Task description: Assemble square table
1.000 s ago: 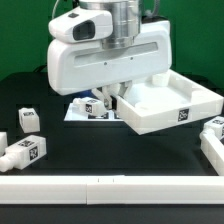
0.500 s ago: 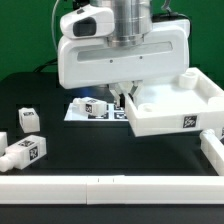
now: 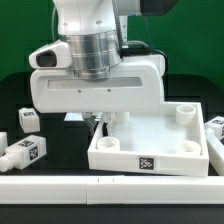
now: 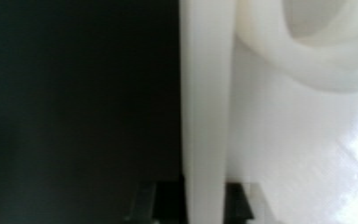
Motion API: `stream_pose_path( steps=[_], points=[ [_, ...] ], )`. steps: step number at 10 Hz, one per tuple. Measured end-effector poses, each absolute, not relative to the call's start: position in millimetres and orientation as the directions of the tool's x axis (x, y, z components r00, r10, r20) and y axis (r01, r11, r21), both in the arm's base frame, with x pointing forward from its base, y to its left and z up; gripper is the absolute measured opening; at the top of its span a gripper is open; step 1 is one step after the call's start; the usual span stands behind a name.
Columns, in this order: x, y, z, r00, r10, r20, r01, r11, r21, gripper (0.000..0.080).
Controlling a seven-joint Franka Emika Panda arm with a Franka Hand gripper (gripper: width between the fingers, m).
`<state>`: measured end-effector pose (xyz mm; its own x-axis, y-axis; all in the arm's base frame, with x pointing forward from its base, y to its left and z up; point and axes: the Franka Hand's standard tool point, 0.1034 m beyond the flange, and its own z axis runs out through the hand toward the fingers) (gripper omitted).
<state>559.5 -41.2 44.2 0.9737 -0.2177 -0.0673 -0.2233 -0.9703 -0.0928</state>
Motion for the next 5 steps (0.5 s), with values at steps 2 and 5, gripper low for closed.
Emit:
stream_pose_path(
  steps=[2, 5],
  points=[
    [558.0, -40.4, 39.6, 0.977, -0.202, -0.07, -0.208, -0.974, -0.092, 0.0044],
    [553.9, -28.9, 13.2, 0.991, -0.115, -0.061, -0.12, -0.989, -0.088, 0.0044]
  ],
)
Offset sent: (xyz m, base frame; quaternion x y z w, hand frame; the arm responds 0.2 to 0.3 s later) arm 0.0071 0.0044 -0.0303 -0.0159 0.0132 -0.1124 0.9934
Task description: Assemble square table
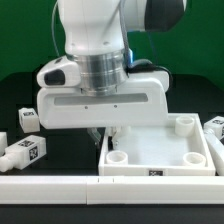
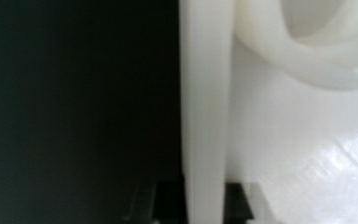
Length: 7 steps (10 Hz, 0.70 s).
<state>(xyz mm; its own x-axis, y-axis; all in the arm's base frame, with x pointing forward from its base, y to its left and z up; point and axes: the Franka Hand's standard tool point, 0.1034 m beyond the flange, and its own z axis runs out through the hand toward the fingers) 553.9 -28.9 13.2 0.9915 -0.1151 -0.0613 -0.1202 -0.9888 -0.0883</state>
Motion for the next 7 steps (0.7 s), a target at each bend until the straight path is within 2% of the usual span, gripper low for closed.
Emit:
stream_pose_path(
  steps=[3, 7],
  points=[
    [554.7, -22.3, 9.3, 0.995, -0.086, -0.045, -0.089, -0.993, -0.073, 0.0044],
    [576.9, -22.6, 5.5, 0.998, -0.058, -0.023, -0.059, -0.995, -0.078, 0.0044]
  ],
)
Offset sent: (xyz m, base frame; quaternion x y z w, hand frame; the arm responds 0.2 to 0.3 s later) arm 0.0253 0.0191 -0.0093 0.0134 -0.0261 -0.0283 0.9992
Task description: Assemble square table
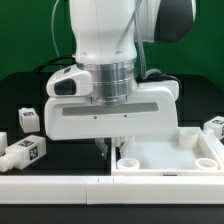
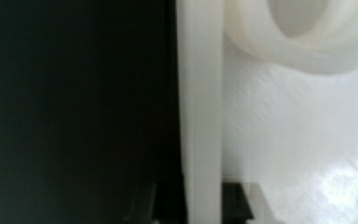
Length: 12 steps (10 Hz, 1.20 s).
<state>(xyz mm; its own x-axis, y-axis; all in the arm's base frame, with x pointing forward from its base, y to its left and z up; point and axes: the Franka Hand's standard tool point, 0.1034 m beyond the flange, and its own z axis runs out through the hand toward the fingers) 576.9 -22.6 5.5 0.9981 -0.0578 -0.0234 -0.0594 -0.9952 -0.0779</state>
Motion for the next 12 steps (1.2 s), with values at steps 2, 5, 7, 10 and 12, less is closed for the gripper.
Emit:
stream_pose_path(
  steps=[2, 5, 7, 10, 12],
  points=[
    [580.9, -21.9, 5.5, 0.998, -0.054, -0.022, -0.056, -0.996, -0.071, 0.0044],
    [580.5, -21.4, 4.8, 0.999, -0.049, -0.023, -0.051, -0.996, -0.072, 0.0257],
    [580.4, -15.0, 22.7, 0.998, -0.051, -0.047, -0.055, -0.995, -0.08, 0.044],
    [568.5, 3.0, 69.5, 0.988, -0.135, -0.074, -0.141, -0.986, -0.087, 0.0633],
    [567.8, 2.8, 65.7, 0.991, -0.114, -0.076, -0.121, -0.989, -0.089, 0.0647]
  ],
)
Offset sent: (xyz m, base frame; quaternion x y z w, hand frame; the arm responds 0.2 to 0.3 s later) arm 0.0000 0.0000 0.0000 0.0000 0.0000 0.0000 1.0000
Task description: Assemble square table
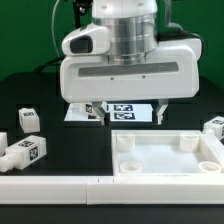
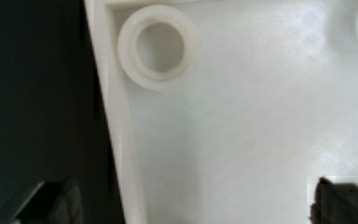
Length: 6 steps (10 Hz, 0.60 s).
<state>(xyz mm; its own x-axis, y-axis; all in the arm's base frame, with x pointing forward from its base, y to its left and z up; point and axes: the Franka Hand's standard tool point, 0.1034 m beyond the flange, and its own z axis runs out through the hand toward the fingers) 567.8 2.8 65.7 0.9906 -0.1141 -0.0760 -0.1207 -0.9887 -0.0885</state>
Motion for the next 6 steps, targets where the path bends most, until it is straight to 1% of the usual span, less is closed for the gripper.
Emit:
stream_pose_path(
  steps=[2, 3, 4, 5, 6],
  points=[
    [566.1, 5.8, 64.5, 0.99, -0.115, -0.079, -0.122, -0.989, -0.089, 0.0649],
    [558.6, 15.8, 62.8, 0.974, -0.206, -0.09, -0.213, -0.974, -0.078, 0.0649],
    [548.2, 35.9, 64.5, 0.965, -0.252, -0.078, -0.257, -0.964, -0.071, 0.0649],
    [538.2, 51.0, 68.2, 0.935, -0.335, -0.114, -0.345, -0.935, -0.084, 0.0649],
    [538.9, 59.3, 70.9, 0.913, -0.382, -0.142, -0.396, -0.915, -0.082, 0.0649]
  ],
)
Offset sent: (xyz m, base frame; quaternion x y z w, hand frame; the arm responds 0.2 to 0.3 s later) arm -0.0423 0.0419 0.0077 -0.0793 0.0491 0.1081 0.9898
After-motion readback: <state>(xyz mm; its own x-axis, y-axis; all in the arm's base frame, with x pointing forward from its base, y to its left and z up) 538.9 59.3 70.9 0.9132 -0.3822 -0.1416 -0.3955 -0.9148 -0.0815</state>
